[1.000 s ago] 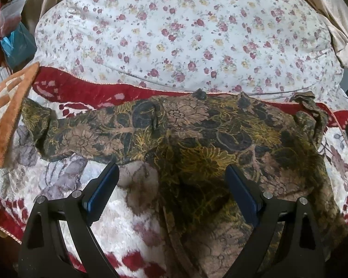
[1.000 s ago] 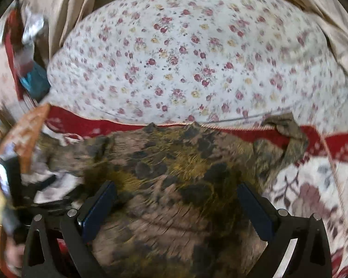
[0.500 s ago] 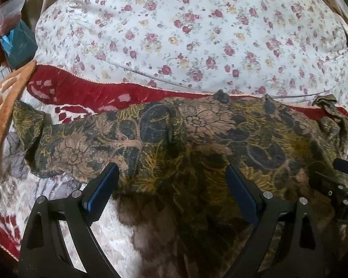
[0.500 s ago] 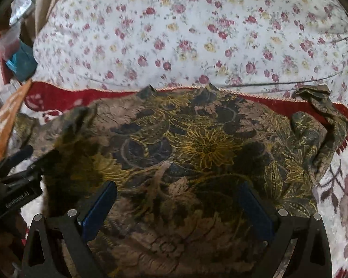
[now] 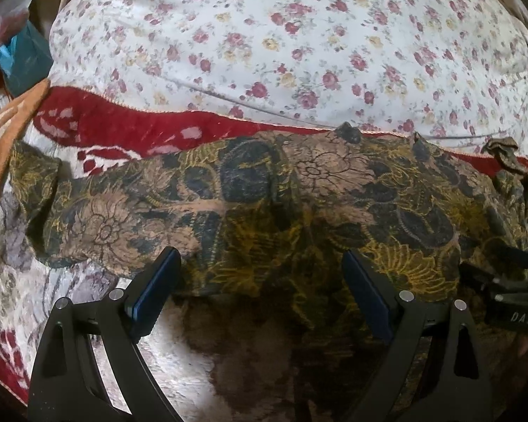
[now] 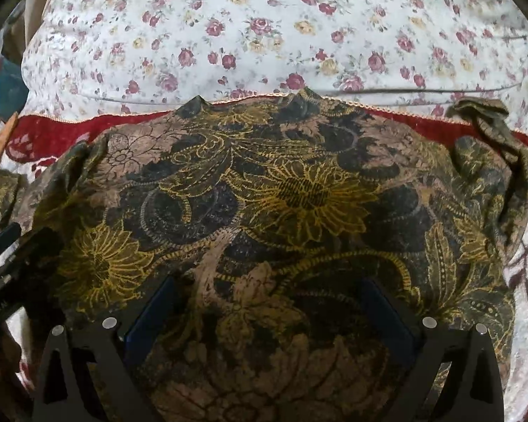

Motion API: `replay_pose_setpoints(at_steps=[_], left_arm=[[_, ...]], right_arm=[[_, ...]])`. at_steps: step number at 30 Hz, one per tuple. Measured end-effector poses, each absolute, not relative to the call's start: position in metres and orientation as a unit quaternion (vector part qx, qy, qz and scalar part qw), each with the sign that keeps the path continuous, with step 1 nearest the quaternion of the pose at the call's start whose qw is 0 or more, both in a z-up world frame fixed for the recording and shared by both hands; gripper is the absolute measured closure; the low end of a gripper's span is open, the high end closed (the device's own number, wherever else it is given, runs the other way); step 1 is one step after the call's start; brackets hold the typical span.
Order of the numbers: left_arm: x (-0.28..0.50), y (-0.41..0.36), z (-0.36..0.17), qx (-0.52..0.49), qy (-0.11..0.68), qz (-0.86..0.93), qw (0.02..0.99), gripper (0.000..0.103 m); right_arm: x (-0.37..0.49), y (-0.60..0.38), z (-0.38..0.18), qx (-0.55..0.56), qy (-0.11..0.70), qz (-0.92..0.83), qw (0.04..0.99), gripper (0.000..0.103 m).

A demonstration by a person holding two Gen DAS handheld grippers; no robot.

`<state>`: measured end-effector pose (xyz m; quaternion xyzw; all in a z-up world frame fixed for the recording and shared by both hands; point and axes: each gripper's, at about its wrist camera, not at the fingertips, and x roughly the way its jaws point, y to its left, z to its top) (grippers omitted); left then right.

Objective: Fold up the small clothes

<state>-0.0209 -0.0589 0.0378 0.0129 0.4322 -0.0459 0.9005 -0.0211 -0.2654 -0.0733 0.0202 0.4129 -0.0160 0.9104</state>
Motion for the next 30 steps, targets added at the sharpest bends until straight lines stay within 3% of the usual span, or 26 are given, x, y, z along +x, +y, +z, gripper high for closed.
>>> replay_pose_setpoints(at_steps=[19, 23, 30], left_arm=[[-0.022, -0.043, 0.048, 0.006, 0.417, -0.031, 0.908, 0.01], [-0.018, -0.029, 0.051, 0.0, 0.413, -0.008, 0.911, 0.01], [-0.016, -0.012, 0.053, -0.016, 0.412, 0.009, 0.911, 0.01]], right_arm=[[-0.025, -0.264, -0.074, 0.008, 0.424, 0.003, 0.905, 0.0], [-0.025, -0.257, -0.056, 0.056, 0.408, 0.046, 0.91, 0.0], [-0.024, -0.233, -0.049, 0.032, 0.387, 0.034, 0.921, 0.0]])
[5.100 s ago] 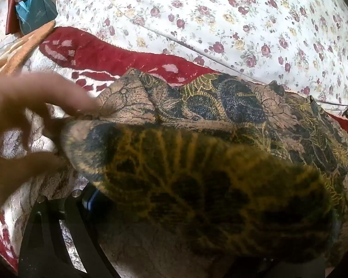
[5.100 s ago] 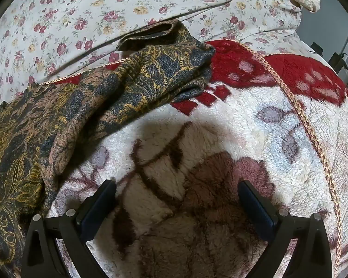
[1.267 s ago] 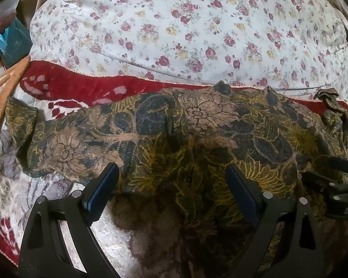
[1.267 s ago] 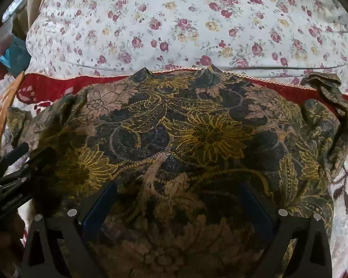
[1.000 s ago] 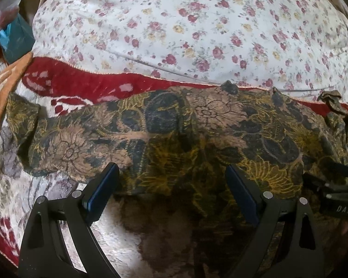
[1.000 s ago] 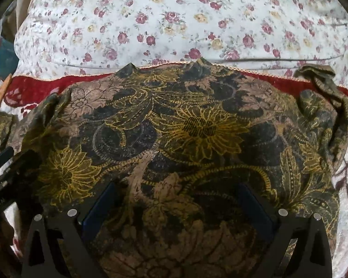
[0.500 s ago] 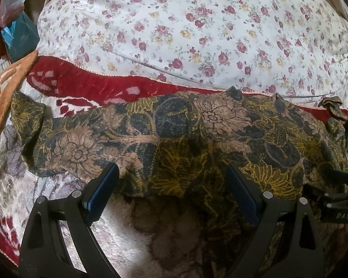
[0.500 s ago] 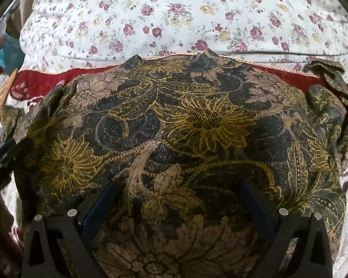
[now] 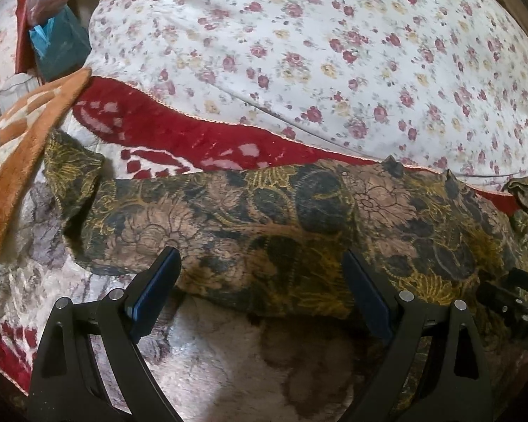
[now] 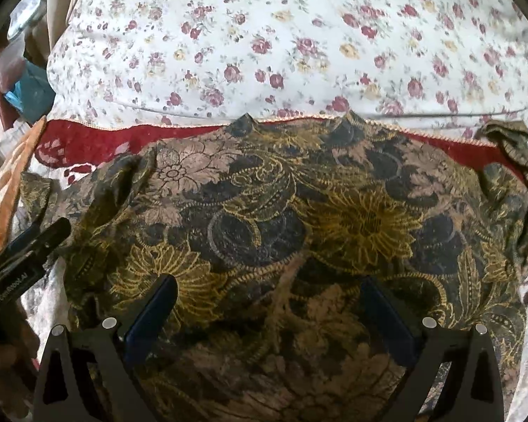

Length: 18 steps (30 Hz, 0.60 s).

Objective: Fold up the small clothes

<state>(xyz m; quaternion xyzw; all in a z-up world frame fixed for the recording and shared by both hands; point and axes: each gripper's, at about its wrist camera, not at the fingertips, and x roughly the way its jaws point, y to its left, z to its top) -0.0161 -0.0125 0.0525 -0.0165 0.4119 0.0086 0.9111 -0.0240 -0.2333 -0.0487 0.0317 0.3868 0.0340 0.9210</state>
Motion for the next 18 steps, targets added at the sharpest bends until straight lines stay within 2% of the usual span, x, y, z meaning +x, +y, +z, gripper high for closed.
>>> replay_pose_setpoints(at_steps=[18], left_arm=[[-0.024, -0.046, 0.048, 0.03, 0.411, -0.022, 0.911, 0.01]], right_arm=[[-0.029, -0.235, -0.048, 0.015, 0.379, 0.002, 0.925, 0.0]])
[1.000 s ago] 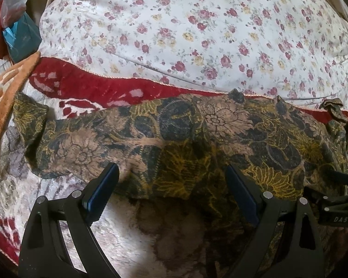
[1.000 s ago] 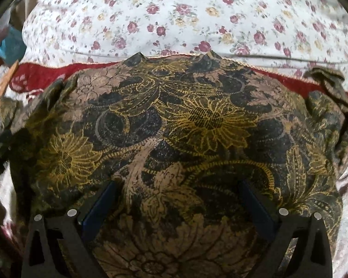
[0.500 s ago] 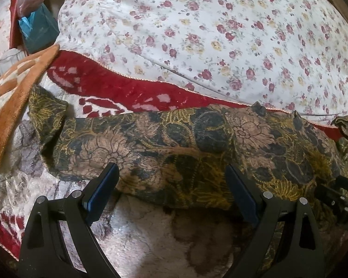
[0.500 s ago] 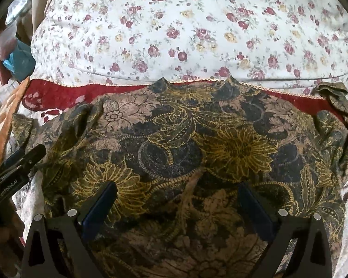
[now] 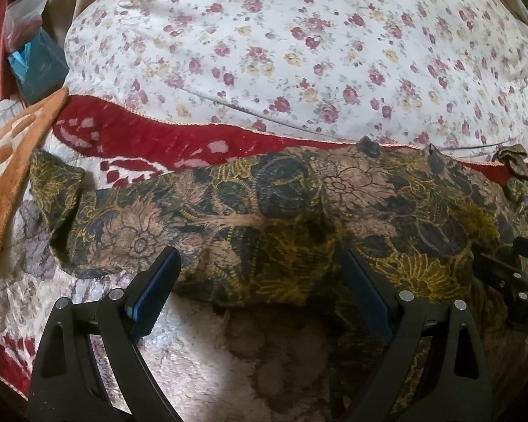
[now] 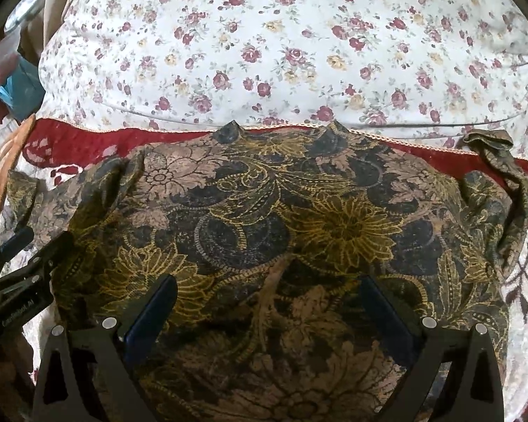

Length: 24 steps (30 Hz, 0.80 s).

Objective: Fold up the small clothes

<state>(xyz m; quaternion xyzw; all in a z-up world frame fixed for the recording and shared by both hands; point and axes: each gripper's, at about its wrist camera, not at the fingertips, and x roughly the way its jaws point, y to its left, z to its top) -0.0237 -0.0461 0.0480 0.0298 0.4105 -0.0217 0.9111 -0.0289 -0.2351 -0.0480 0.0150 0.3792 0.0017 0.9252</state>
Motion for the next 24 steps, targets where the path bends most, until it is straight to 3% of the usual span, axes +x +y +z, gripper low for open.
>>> replay_pose_setpoints(at_steps=[24], left_arm=[[-0.024, -0.056, 0.045, 0.04, 0.411, -0.034, 0.91, 0.01]], right_arm=[[-0.031, -0.246, -0.052, 0.033, 0.38, -0.015, 0.924, 0.0]])
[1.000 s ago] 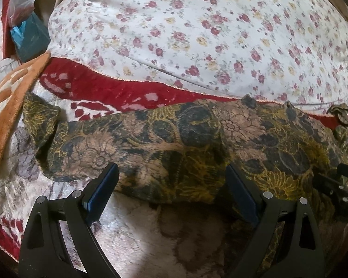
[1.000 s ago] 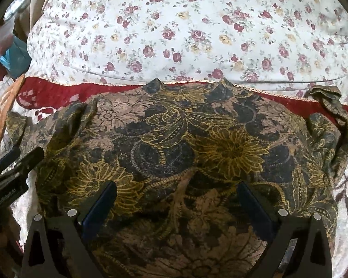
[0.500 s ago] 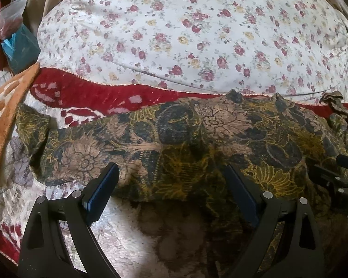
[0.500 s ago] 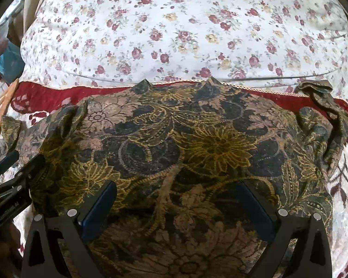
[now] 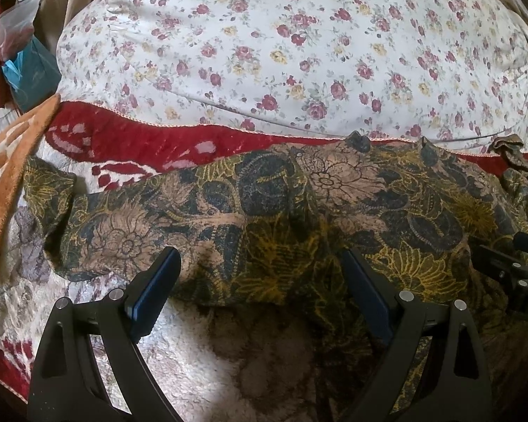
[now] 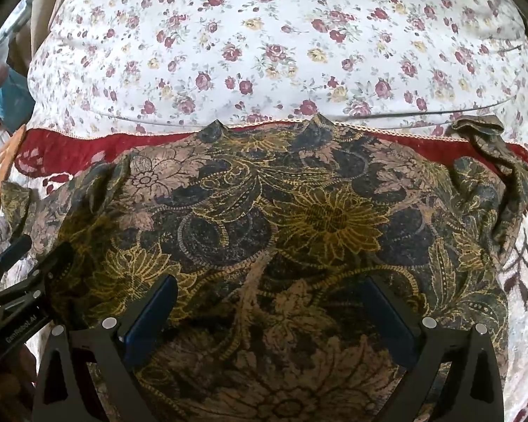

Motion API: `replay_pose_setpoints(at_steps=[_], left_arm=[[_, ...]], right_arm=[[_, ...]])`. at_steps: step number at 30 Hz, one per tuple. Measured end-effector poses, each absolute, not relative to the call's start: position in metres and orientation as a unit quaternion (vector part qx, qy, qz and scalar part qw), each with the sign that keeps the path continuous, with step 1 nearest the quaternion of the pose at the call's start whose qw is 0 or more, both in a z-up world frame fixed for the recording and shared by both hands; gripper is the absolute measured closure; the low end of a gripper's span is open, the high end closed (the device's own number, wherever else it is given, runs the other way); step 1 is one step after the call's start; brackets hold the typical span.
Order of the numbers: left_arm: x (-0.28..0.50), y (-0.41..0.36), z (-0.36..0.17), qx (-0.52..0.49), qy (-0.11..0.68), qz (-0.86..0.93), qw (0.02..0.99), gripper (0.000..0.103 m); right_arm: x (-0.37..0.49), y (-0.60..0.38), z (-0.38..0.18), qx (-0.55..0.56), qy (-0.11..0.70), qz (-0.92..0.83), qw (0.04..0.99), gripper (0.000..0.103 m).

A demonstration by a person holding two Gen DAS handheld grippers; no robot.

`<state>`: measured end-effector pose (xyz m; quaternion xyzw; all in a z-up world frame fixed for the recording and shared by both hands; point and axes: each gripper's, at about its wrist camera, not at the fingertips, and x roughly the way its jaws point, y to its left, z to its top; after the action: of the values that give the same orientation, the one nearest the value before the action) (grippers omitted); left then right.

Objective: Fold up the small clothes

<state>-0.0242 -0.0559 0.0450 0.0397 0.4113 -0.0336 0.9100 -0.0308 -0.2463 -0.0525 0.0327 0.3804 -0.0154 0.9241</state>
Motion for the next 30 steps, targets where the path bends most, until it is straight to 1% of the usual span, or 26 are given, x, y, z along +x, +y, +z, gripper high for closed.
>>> replay_pose_setpoints(at_steps=[12, 22, 26, 30], left_arm=[[-0.03, -0.067, 0.047, 0.047, 0.403, -0.062, 0.912, 0.01], [-0.025, -0.046, 0.049, 0.021, 0.409, -0.033, 0.912, 0.01], [-0.02, -0.024, 0.054, 0.013, 0.41, 0.002, 0.912, 0.01], [-0.006, 0.021, 0.065, 0.018, 0.406, 0.091, 0.909, 0.01]], right_arm=[[-0.034, -0.252, -0.055, 0.034, 0.386, -0.026, 0.922, 0.0], [-0.034, -0.244, -0.055, 0.031, 0.389, -0.015, 0.92, 0.0], [-0.034, -0.24, -0.054, 0.03, 0.388, -0.005, 0.921, 0.0], [-0.033, -0.236, -0.053, 0.028, 0.394, 0.01, 0.919, 0.0]])
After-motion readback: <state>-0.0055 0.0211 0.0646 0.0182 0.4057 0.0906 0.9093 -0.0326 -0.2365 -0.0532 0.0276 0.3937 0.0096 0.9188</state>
